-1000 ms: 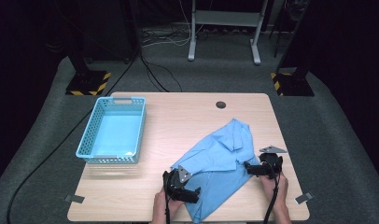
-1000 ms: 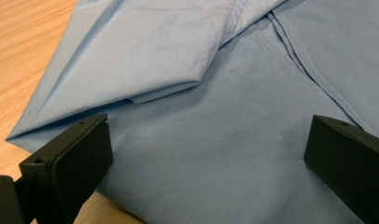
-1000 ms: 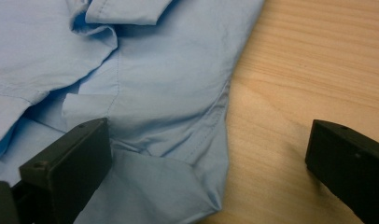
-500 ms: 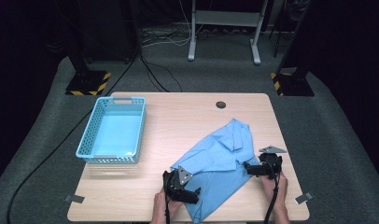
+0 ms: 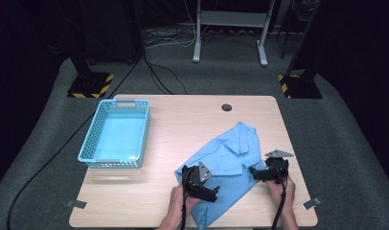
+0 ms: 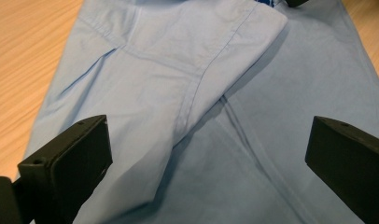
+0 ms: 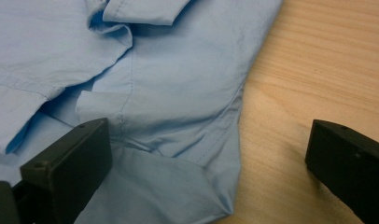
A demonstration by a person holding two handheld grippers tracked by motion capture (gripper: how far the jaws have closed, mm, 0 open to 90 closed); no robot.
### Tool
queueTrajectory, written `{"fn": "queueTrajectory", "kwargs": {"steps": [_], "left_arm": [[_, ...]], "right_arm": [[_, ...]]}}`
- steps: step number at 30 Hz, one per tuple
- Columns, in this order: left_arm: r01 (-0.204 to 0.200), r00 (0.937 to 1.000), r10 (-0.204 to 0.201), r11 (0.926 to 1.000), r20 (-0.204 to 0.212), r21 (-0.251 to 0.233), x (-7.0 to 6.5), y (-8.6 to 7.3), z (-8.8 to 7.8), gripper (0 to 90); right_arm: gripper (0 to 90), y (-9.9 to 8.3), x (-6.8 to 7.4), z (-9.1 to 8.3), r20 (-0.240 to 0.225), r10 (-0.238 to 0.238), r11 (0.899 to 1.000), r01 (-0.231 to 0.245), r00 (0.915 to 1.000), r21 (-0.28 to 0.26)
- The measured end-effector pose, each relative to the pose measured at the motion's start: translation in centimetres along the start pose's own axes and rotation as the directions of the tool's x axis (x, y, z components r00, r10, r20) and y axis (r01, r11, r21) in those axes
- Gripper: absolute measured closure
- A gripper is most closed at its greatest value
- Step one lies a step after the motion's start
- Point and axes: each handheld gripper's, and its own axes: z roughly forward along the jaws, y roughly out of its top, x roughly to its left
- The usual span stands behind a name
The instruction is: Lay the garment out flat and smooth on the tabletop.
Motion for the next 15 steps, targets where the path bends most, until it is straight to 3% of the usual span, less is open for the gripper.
{"fn": "queueTrajectory", "kwargs": {"steps": [6,15], "left_arm": [[-0.059,0.9982,0.058,0.9977,0.015,0.034,-0.5,1.6,2.0,0.2],[-0.100,0.9937,0.097,0.9931,0.056,0.061,-1.1,3.8,4.9,0.1]], "right_arm": [[0.0,0.0,0.0,0.0,-0.002,-0.001,1.000,0.001,1.0000,-0.001],[0.0,0.0,0.0,0.0,-0.001,0.001,1.000,-0.001,1.0000,-0.001]]}}
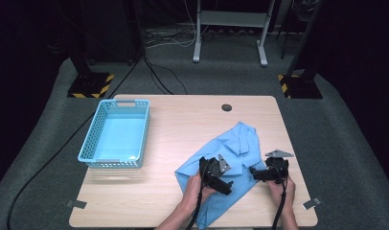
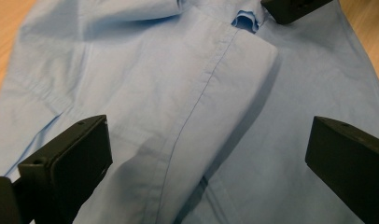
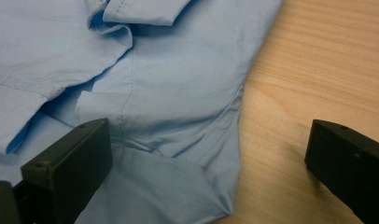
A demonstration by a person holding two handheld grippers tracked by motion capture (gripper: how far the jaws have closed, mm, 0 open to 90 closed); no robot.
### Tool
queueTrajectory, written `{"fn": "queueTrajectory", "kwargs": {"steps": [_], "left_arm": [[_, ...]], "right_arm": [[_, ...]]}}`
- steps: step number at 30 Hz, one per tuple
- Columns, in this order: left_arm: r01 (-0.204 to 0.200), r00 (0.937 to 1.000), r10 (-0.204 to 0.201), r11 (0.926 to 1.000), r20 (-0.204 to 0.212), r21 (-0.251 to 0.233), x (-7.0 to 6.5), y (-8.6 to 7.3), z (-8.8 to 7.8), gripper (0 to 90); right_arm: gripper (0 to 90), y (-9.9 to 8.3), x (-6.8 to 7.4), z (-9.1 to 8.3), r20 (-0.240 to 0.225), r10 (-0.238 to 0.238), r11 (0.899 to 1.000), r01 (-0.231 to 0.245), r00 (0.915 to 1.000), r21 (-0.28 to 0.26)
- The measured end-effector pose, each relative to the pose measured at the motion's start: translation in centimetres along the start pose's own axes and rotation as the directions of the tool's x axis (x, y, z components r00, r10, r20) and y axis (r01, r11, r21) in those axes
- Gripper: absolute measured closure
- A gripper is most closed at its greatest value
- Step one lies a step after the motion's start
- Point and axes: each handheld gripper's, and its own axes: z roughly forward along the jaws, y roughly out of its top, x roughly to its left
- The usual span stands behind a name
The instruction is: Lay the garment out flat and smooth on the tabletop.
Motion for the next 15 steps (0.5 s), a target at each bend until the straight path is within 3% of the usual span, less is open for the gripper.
{"fn": "queueTrajectory", "kwargs": {"steps": [5,9,15], "left_arm": [[-0.031,0.9995,0.031,0.9990,0.007,0.033,-0.3,0.4,1.5,0.2],[-0.030,0.9993,0.029,0.9988,0.023,0.039,-0.3,1.0,2.0,0.4],[-0.028,0.9994,0.028,0.9994,0.020,0.018,-0.5,2.1,2.8,15.5]], "right_arm": [[0.0,0.0,0.0,0.0,0.000,-0.003,1.000,0.003,1.0000,0.000],[0.0,0.0,0.0,0.0,0.000,-0.001,1.000,0.001,1.0000,0.000],[0.1,0.0,0.0,0.0,0.001,-0.002,1.000,0.002,1.0000,-0.001]]}}
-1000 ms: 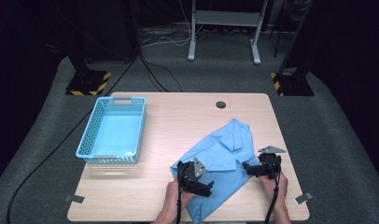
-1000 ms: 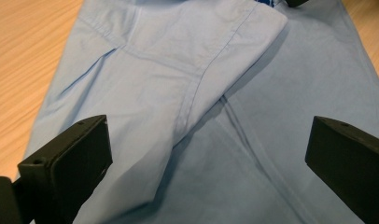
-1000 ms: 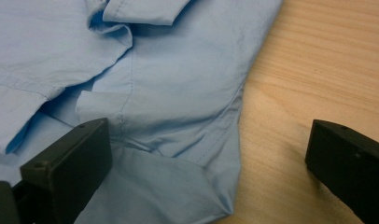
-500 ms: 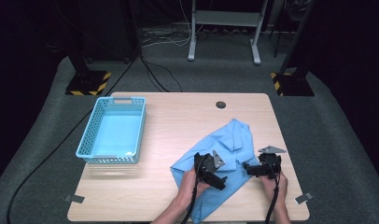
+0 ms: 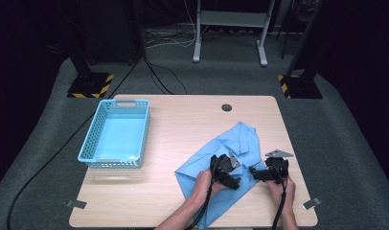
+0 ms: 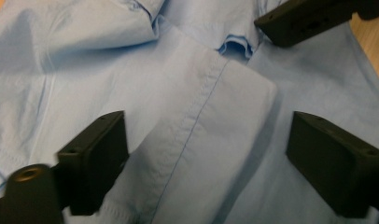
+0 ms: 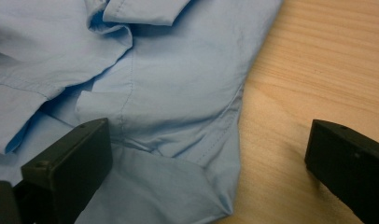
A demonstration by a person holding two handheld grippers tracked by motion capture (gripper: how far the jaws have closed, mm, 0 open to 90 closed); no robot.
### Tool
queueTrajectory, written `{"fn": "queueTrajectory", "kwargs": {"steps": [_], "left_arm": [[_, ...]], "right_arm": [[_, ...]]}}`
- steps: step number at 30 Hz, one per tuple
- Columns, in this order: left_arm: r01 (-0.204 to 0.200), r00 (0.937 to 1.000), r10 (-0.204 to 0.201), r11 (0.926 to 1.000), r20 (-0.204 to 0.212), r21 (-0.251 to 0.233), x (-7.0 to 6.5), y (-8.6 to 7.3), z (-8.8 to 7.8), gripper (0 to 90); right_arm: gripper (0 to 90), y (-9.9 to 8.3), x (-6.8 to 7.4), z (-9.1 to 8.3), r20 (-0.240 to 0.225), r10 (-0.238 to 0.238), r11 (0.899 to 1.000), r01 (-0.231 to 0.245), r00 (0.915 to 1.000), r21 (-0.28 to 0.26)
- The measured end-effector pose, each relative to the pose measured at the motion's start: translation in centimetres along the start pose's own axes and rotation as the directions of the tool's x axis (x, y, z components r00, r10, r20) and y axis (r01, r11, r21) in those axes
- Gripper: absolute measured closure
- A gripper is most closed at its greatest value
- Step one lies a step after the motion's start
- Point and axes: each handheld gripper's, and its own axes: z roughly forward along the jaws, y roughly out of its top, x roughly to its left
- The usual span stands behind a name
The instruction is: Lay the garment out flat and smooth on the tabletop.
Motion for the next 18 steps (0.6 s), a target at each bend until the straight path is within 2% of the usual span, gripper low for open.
{"fn": "queueTrajectory", "kwargs": {"steps": [5,7,9,14,16,18], "left_arm": [[-0.030,0.9988,0.030,0.9994,-0.040,-0.017,-0.16,0.29,-0.02,37.9],[-0.023,0.9988,0.022,0.9995,-0.044,-0.021,0.01,0.26,-0.01,45.5],[-0.014,0.9993,0.013,0.9997,-0.036,-0.021,0.13,0.27,0.01,52.9],[-0.052,0.9987,0.052,0.9983,-0.002,-0.026,0.23,0.50,0.19,68.5],[-0.069,0.9975,0.069,0.9971,-0.015,-0.030,0.19,0.52,0.22,75.3],[-0.068,0.9976,0.067,0.9969,-0.015,-0.041,0.42,0.43,0.17,80.6]], "right_arm": [[0.1,0.00,0.01,-0.01,0.000,0.001,1.000,-0.001,1.0000,0.001],[0.2,0.00,0.01,-0.01,0.000,0.002,1.000,-0.002,1.0000,0.001],[0.2,0.00,-0.01,0.00,0.000,0.000,1.000,0.000,1.0000,-0.001],[0.4,0.00,-0.01,-0.02,0.000,0.002,1.000,-0.002,1.0000,-0.001],[0.4,0.00,-0.03,-0.02,0.000,0.001,1.000,-0.001,1.0000,-0.001],[0.4,0.00,-0.02,-0.02,0.000,0.003,1.000,-0.003,1.0000,-0.001]]}}
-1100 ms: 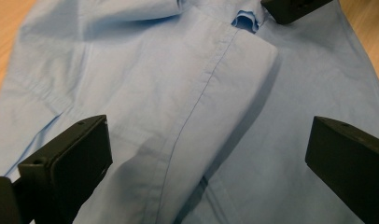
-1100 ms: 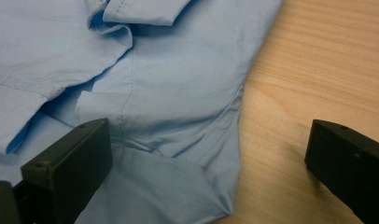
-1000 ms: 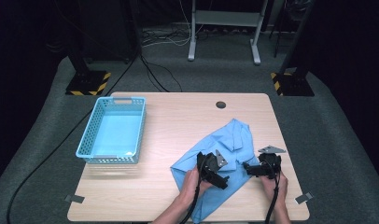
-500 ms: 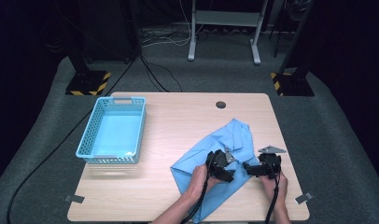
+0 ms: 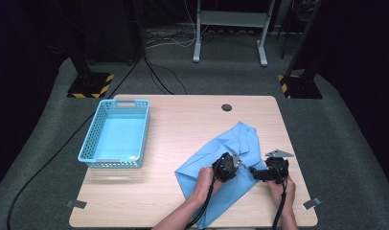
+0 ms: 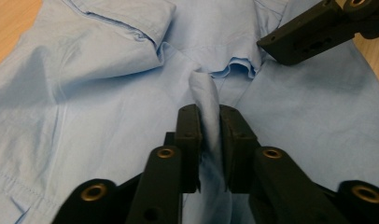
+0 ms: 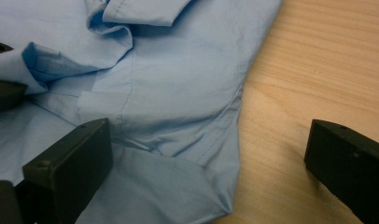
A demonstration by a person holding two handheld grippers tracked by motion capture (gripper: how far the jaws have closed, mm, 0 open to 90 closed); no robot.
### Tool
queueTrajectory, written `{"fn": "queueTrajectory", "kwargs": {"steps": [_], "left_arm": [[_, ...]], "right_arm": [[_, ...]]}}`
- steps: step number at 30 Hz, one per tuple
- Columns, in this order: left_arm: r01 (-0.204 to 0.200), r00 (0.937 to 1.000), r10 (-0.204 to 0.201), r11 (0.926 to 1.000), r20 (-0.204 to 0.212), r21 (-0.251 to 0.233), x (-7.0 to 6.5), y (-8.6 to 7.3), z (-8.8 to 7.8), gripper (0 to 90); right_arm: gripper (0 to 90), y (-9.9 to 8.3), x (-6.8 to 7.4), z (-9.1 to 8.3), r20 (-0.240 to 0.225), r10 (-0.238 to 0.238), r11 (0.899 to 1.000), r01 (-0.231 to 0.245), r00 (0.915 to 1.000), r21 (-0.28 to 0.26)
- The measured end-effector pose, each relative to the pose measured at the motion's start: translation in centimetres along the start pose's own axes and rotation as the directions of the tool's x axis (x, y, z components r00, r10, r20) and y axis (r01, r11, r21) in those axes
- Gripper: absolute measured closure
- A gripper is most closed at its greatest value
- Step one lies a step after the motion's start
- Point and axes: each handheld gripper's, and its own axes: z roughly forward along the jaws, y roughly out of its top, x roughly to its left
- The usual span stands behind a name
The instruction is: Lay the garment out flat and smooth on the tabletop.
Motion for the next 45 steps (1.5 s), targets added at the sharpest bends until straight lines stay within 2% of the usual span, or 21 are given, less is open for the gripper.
{"fn": "queueTrajectory", "kwargs": {"steps": [3,7,10,14,20,21,22,24,27,28,29,30,32,33,37,38,40,42,44,45], "left_arm": [[0.040,0.9989,-0.039,0.9987,0.027,-0.033,0.8,-0.2,-0.3,84.7],[0.105,0.9934,-0.102,0.9919,0.052,-0.071,2.5,-0.1,-1.1,85.6],[0.137,0.9899,-0.132,0.9859,0.051,-0.097,3.8,0.1,-1.9,85.5],[0.154,0.9881,-0.151,0.9804,0.028,-0.123,5.6,0.3,-2.9,85.5],[0.215,0.9766,-0.214,0.9628,0.024,-0.164,8.6,0.4,-4.2,85.5],[0.215,0.9766,-0.214,0.9628,0.024,-0.164,8.6,0.4,-4.2,85.4],[0.239,0.9706,-0.240,0.9537,0.018,-0.182,9.8,0.2,-4.5,85.5],[0.260,0.9650,-0.262,0.9464,0.016,-0.192,10.7,0.0,-4.8,85.4],[0.301,0.9520,-0.306,0.9317,0.008,-0.203,12.3,-0.4,-5.1,85.4],[0.310,0.9483,-0.317,0.9289,-0.002,-0.202,12.8,-0.6,-5.1,85.3],[0.328,0.9424,-0.335,0.9236,-0.001,-0.199,13.5,-0.8,-5.1,85.2],[0.351,0.9336,-0.358,0.9143,0.002,-0.202,14.2,-1.1,-5.2,85.2],[0.377,0.9209,-0.389,0.9048,-0.025,-0.199,15.6,-1.6,-5.2,85.1],[0.401,0.9105,-0.413,0.8947,-0.022,-0.197,16.4,-2.0,-5.2,85.1],[0.505,0.8538,-0.519,0.8423,-0.033,-0.188,19.5,-3.7,-4.9,84.6],[0.523,0.8427,-0.537,0.8346,-0.043,-0.174,20.2,-4.2,-4.9,84.0],[0.539,0.8281,-0.555,0.8270,-0.079,-0.159,21.2,-5.0,-4.6,83.4],[0.549,0.8203,-0.561,0.8265,-0.110,-0.126,21.9,-5.9,-4.3,83.2],[0.570,0.8055,-0.580,0.8147,-0.123,-0.105,22.6,-6.7,-4.1,80.8],[0.576,0.8002,-0.584,0.8115,-0.135,-0.096,22.8,-7.1,-4.0,79.0]], "right_arm": [[0.4,0.0,0.0,0.0,0.000,0.002,1.000,-0.002,1.0000,0.000],[0.5,0.0,0.0,0.0,0.000,0.001,1.000,-0.001,1.0000,0.000],[0.5,0.0,0.0,0.0,0.000,0.001,1.000,-0.001,1.0000,0.000],[0.5,0.0,0.0,0.0,0.000,0.001,1.000,-0.001,1.0000,0.000],[0.5,0.0,0.0,0.0,0.001,0.001,1.000,-0.001,1.0000,0.000],[0.5,0.0,0.0,0.0,0.001,0.001,1.000,-0.001,1.0000,0.000],[0.5,0.0,0.0,0.0,0.000,0.001,1.000,-0.001,1.0000,0.000],[0.6,0.0,0.0,0.0,0.001,0.001,1.000,-0.001,1.0000,0.000],[0.5,0.0,0.0,0.0,0.001,0.001,1.000,-0.001,1.0000,0.000],[0.5,0.0,0.0,0.0,0.001,0.001,1.000,-0.001,1.0000,0.000],[0.6,0.0,0.0,0.0,0.001,0.001,1.000,-0.001,1.0000,0.000],[0.6,0.0,0.0,0.0,0.001,0.001,1.000,-0.001,1.0000,0.000],[0.5,0.0,0.0,0.0,0.001,0.001,1.000,-0.001,1.0000,0.000],[0.5,0.0,0.0,0.0,0.001,0.000,1.000,0.000,1.0000,0.000],[0.5,0.0,0.0,0.0,0.002,0.000,1.000,0.000,1.0000,0.000],[0.6,0.0,0.0,0.0,0.001,0.001,1.000,-0.001,1.0000,0.000],[0.5,0.0,0.0,0.0,0.001,0.000,1.000,0.000,1.0000,0.000],[0.5,0.0,0.0,0.0,0.001,0.000,1.000,0.000,1.0000,0.000],[0.5,0.0,0.0,0.0,0.001,0.000,1.000,0.000,1.0000,0.000],[0.5,0.0,0.0,0.0,0.001,-0.001,1.000,0.001,1.0000,0.000]]}}
